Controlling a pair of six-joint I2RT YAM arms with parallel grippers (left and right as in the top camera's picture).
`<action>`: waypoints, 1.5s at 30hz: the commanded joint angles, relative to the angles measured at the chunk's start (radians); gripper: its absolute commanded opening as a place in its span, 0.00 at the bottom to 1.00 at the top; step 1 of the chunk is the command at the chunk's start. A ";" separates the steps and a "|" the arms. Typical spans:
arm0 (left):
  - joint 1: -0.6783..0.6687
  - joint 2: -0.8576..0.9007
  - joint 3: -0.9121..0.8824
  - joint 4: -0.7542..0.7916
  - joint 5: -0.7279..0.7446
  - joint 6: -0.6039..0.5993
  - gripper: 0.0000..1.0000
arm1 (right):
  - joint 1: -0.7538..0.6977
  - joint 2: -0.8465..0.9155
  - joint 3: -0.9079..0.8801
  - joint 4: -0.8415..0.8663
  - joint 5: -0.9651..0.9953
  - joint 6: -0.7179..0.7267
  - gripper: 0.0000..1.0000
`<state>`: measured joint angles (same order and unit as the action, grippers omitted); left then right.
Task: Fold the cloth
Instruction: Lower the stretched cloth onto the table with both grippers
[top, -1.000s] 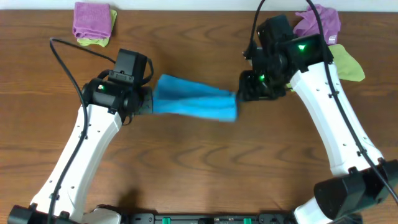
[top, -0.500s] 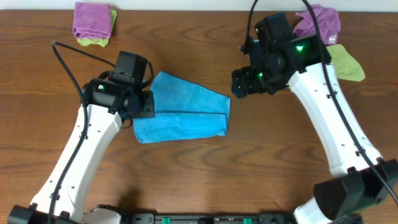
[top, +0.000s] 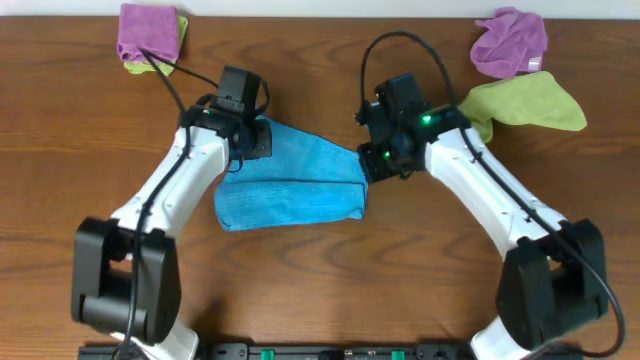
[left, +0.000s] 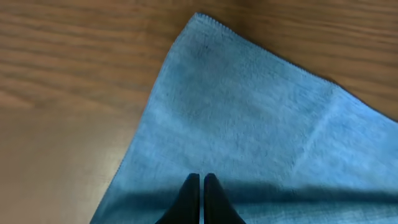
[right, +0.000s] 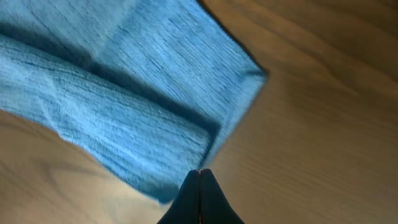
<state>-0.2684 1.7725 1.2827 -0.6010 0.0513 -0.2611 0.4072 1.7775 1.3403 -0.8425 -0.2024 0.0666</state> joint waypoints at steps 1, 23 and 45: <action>0.006 0.029 -0.008 0.026 0.007 0.014 0.06 | 0.022 0.013 -0.029 0.030 -0.011 -0.012 0.02; 0.006 0.125 -0.008 0.147 0.025 0.064 0.05 | 0.026 0.223 -0.032 0.129 0.012 -0.016 0.02; 0.006 0.268 -0.008 0.200 0.019 0.082 0.06 | 0.025 0.225 -0.032 0.138 0.185 -0.015 0.02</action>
<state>-0.2684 2.0182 1.2827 -0.4030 0.0753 -0.2012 0.4221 1.9987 1.3117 -0.6987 -0.0681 0.0650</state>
